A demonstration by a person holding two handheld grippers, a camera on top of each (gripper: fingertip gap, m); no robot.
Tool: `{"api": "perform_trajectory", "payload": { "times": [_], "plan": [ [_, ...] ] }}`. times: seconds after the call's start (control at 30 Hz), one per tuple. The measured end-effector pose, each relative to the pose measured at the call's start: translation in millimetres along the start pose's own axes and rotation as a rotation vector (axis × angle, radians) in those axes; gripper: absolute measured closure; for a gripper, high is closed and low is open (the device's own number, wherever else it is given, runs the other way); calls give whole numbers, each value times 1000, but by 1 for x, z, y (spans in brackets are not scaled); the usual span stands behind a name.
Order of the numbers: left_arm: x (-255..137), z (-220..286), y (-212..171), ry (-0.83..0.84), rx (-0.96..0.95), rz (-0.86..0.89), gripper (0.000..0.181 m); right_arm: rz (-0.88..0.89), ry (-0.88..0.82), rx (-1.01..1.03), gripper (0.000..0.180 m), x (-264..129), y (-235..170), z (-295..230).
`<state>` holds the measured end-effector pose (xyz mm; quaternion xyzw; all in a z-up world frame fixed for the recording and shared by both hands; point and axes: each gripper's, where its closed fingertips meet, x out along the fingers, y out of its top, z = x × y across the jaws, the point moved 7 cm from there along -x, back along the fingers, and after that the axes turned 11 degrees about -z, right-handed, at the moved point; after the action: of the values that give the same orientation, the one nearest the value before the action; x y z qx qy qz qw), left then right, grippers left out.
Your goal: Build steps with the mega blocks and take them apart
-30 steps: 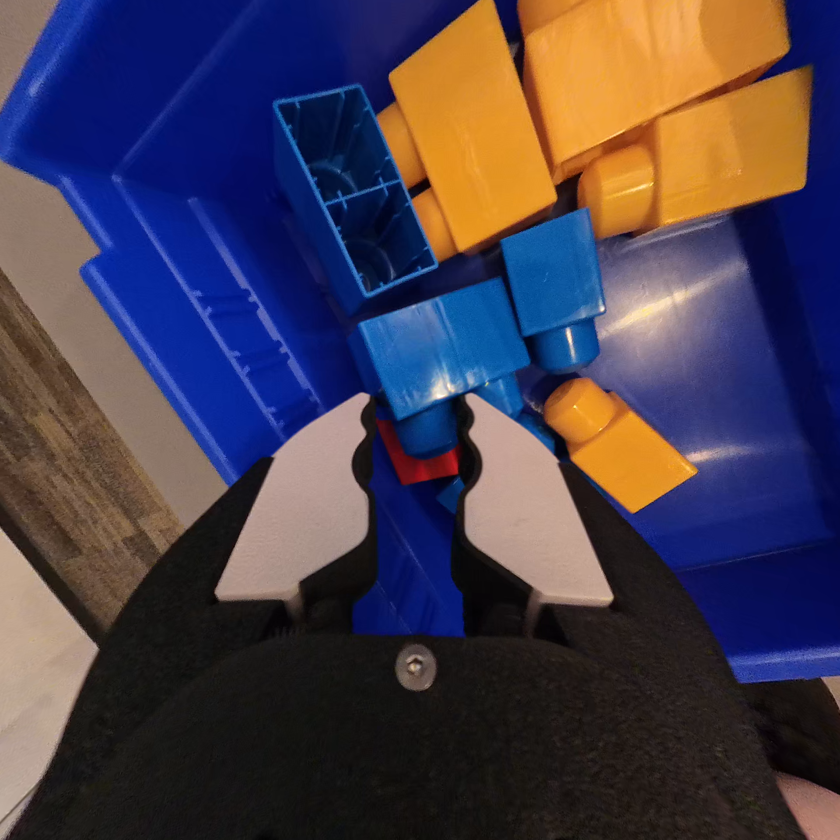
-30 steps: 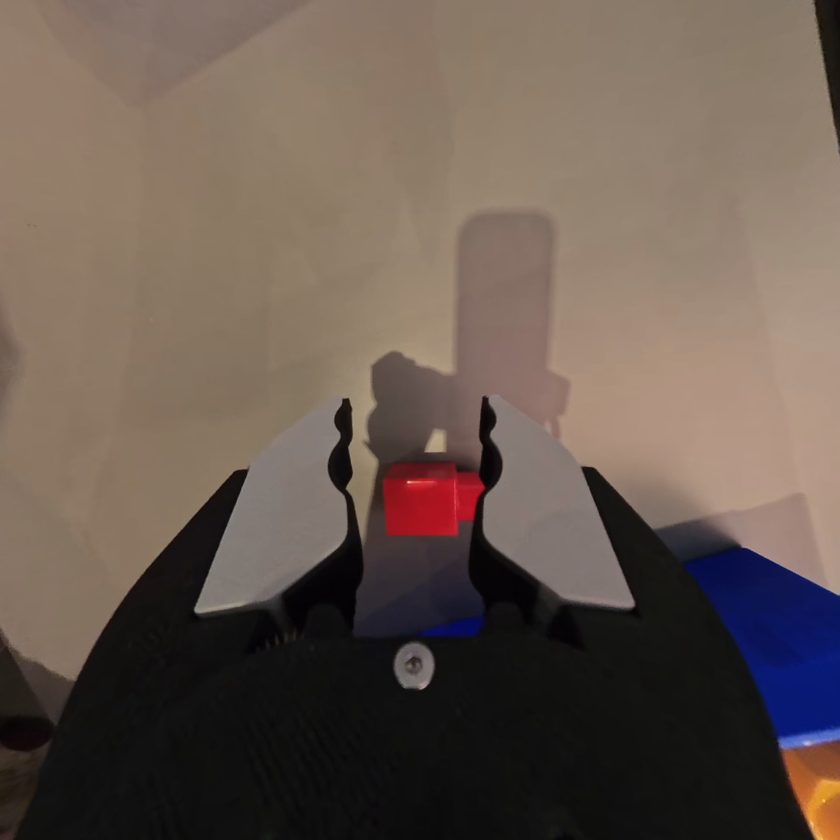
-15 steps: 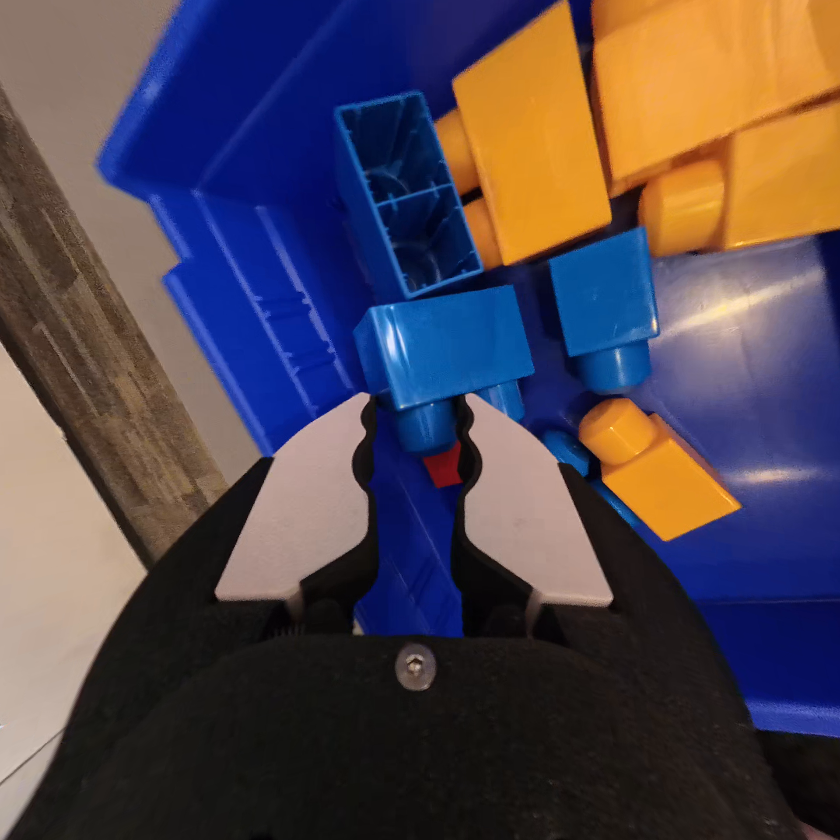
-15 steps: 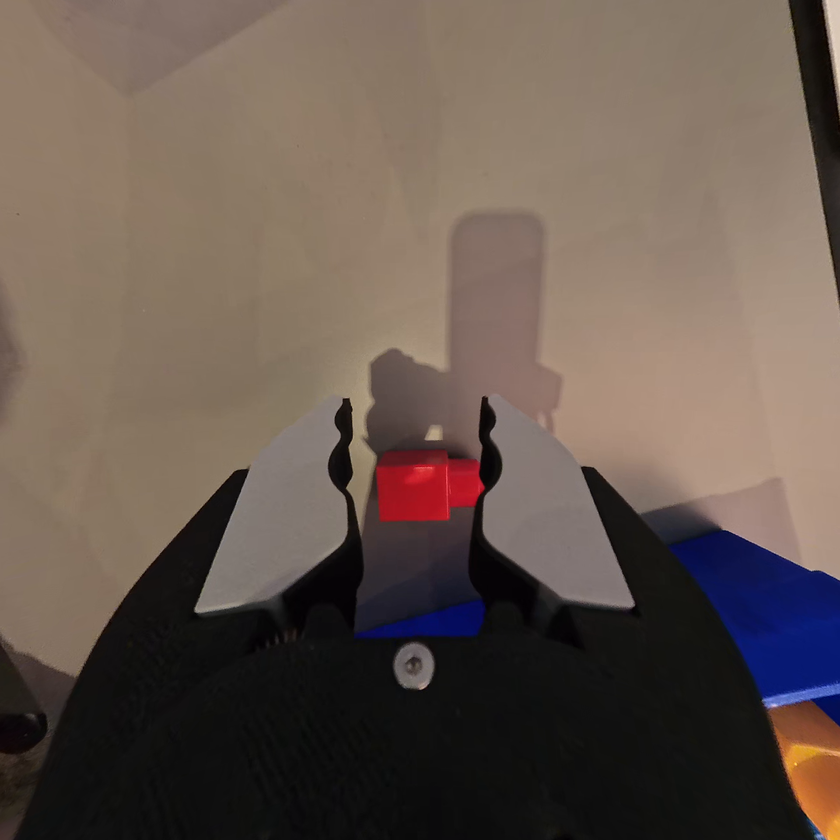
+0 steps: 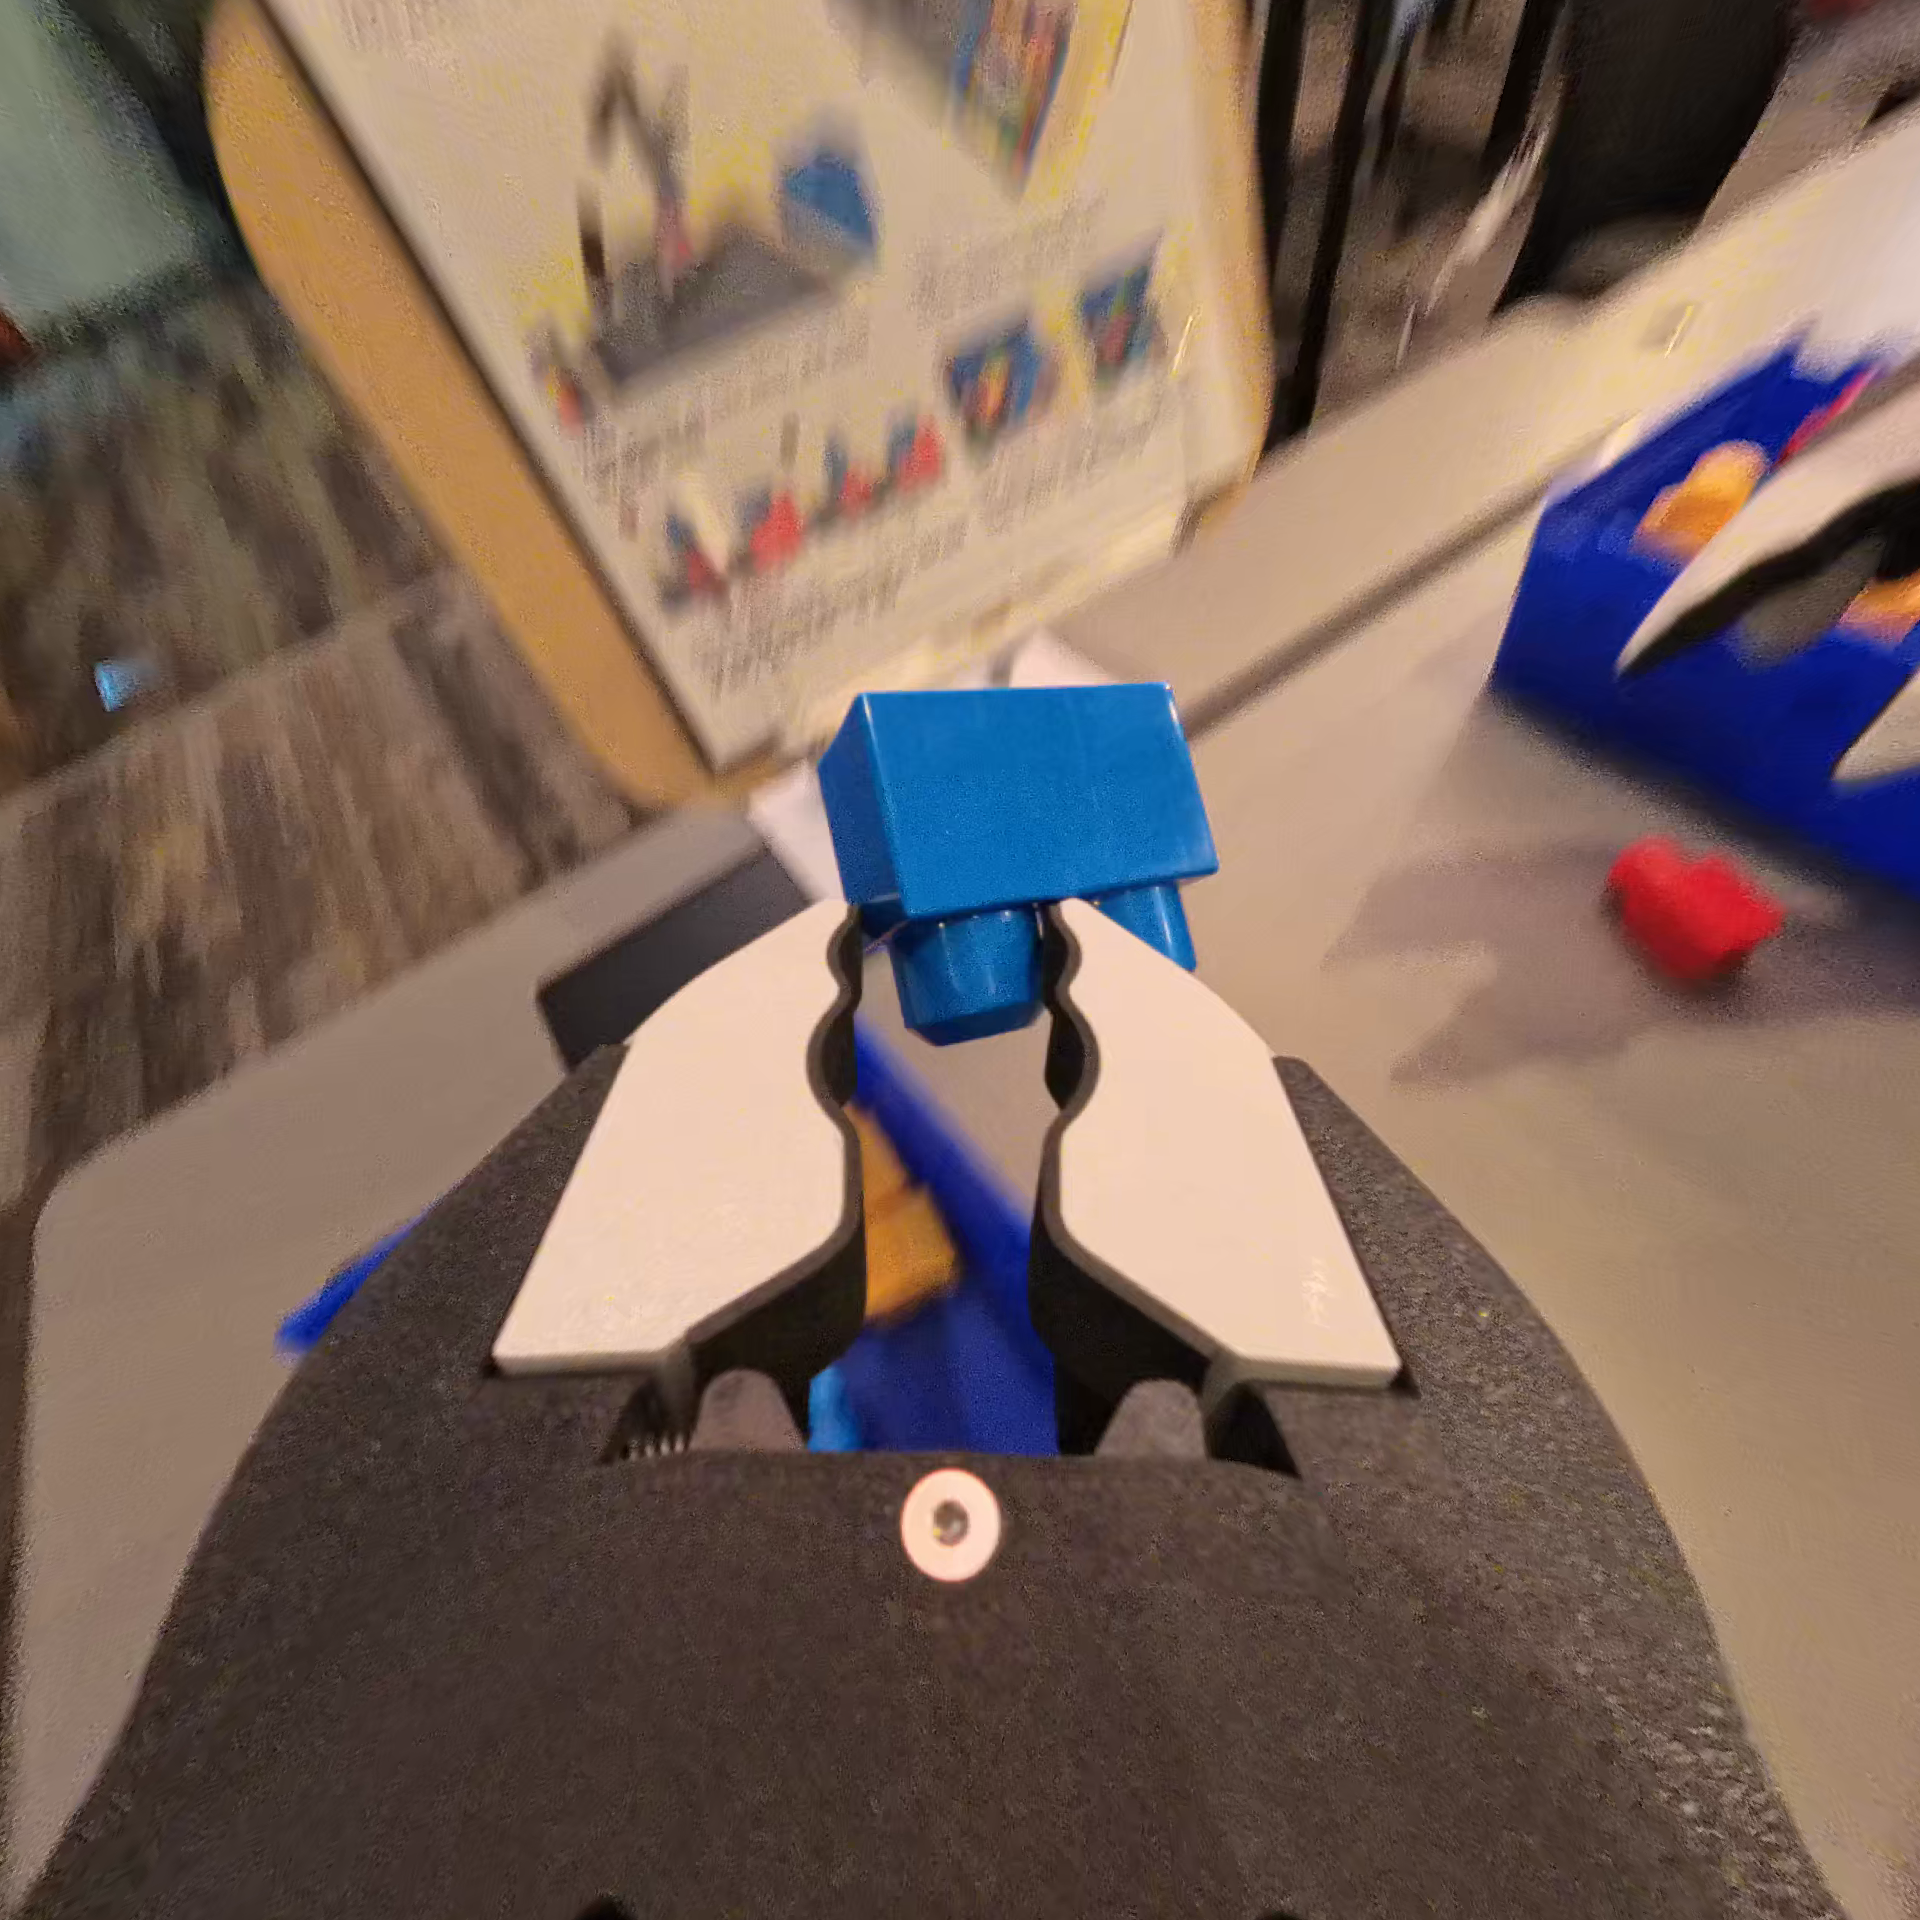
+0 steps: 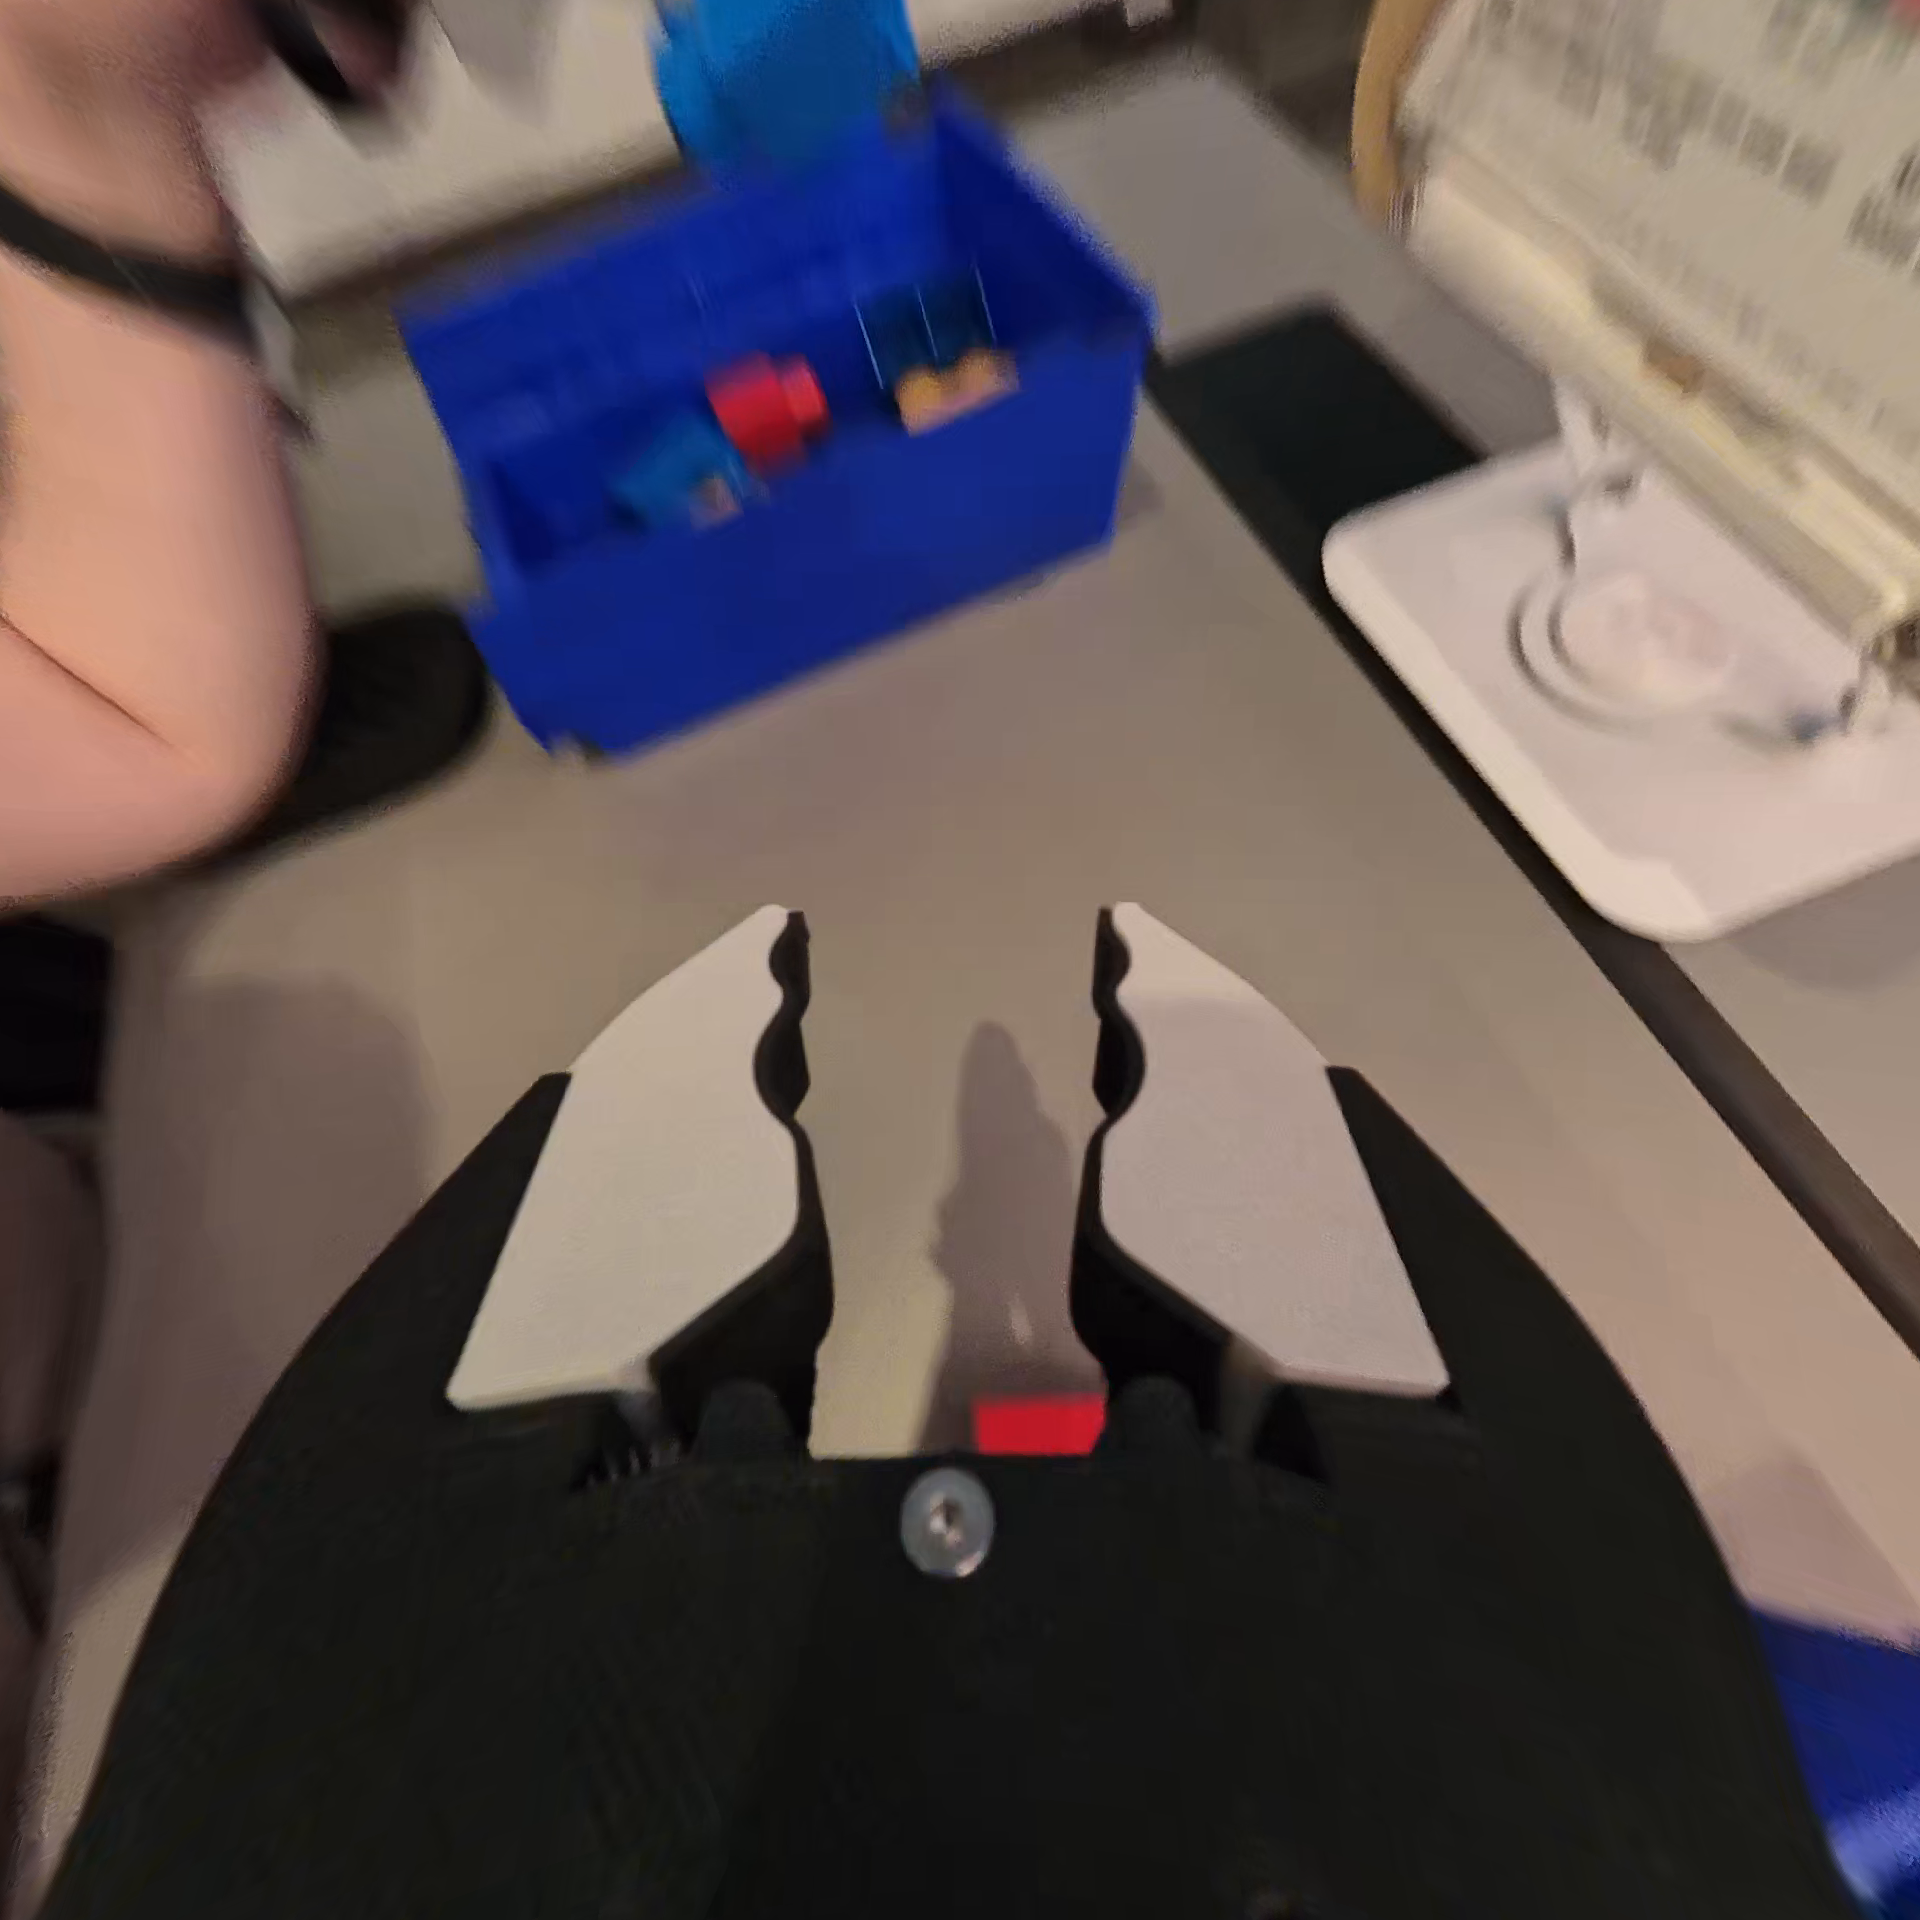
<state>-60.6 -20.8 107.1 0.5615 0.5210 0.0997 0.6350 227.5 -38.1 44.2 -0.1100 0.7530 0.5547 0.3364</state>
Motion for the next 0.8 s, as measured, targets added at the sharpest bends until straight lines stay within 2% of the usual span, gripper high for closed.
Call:
{"api": "perform_trajectory", "payload": {
  "times": [0.1, 0.2, 0.27, 0.4, 0.43, 0.47, 0.5, 0.57, 0.63, 0.8],
  "plan": [
    [4, 49, 30, -67, 0, 302, 148, 318, 134, 163, 115, -11, 20, -18],
    [20, 94, 35, -157, 34, 325, 148, 601, 293, 268, 116, -24, 27, -24],
    [28, 112, 34, -185, 53, 310, 148, 668, 324, 288, 116, -26, 27, -24],
    [42, 135, 31, -254, 75, 273, 148, 601, 374, 352, 113, -9, 22, -22],
    [44, 139, 30, -274, 88, 264, 148, 580, 400, 366, 119, -5, 20, -21],
    [45, 140, 30, -265, 97, 266, 148, 573, 423, 372, 139, -4, 18, -19],
    [44, 140, 30, -271, 120, 276, 147, 557, 441, 378, 142, -4, 17, -16],
    [38, 139, 31, -305, 158, 283, 130, 461, 479, 341, 142, -7, 17, -14],
    [32, 139, 29, -358, 214, 234, 121, 325, 440, 224, 142, -14, 17, -18],
    [35, 166, 17, -533, 344, 125, 115, -31, 147, -240, 142, -24, 5, -44]
  ]
}}
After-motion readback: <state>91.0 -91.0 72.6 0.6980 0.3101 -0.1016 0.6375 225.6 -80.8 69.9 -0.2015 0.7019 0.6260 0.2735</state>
